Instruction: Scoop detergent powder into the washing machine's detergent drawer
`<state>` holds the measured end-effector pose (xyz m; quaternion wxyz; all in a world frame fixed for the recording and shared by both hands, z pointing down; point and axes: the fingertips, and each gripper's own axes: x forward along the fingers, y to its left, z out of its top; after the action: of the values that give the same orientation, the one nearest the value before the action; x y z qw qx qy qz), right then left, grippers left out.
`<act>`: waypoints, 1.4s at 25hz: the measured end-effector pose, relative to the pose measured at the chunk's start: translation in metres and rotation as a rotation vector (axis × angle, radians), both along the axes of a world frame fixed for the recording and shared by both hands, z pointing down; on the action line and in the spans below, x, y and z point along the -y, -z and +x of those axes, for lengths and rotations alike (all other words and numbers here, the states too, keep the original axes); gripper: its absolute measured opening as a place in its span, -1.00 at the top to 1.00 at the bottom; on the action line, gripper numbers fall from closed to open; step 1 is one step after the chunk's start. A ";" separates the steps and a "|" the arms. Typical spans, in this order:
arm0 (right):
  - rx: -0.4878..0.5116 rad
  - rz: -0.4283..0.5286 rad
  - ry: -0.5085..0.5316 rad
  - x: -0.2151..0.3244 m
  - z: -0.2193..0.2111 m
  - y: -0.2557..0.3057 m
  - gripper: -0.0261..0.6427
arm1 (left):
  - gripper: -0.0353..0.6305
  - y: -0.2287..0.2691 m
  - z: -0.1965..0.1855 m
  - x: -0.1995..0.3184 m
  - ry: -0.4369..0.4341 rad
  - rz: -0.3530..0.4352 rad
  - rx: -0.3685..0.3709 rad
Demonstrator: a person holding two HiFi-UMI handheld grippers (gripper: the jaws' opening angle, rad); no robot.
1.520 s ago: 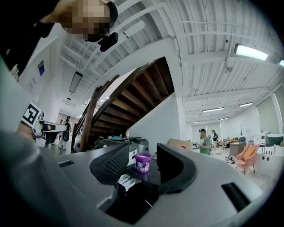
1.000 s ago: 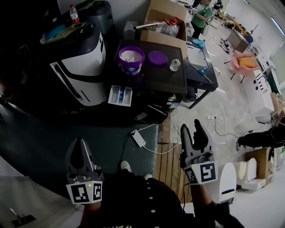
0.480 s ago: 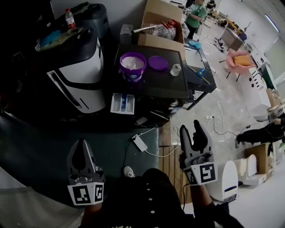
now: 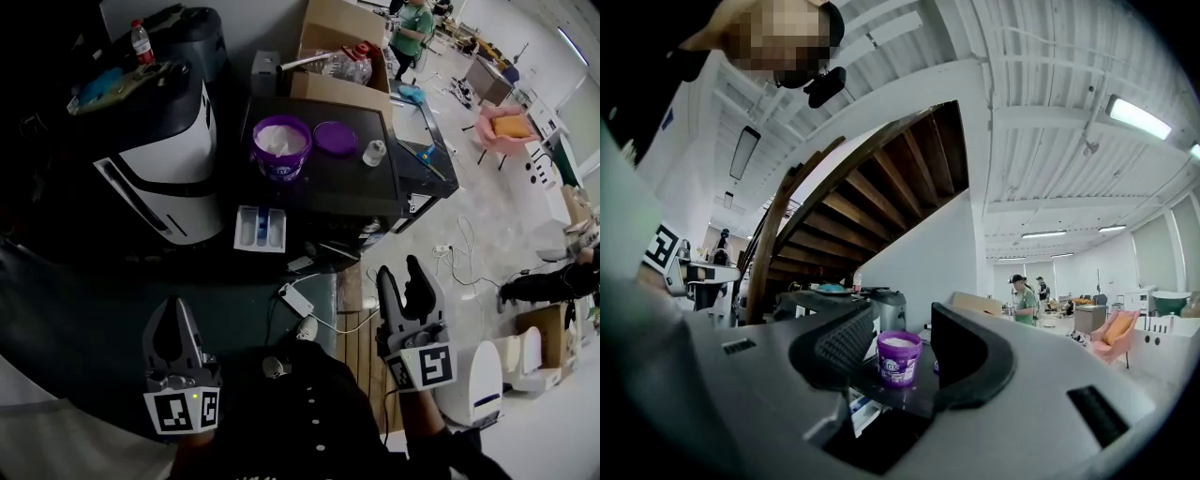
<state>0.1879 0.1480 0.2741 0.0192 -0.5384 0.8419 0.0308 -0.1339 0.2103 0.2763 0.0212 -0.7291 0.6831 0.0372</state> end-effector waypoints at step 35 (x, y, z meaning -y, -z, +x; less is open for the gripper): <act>0.013 -0.026 0.087 0.186 0.037 -0.013 0.35 | 0.85 0.012 0.039 0.157 0.112 0.006 0.047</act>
<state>0.2246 -0.0377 0.2868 0.0191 -0.5018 0.8646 0.0156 -0.0946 0.0536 0.2646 0.0415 -0.6903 0.7220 0.0210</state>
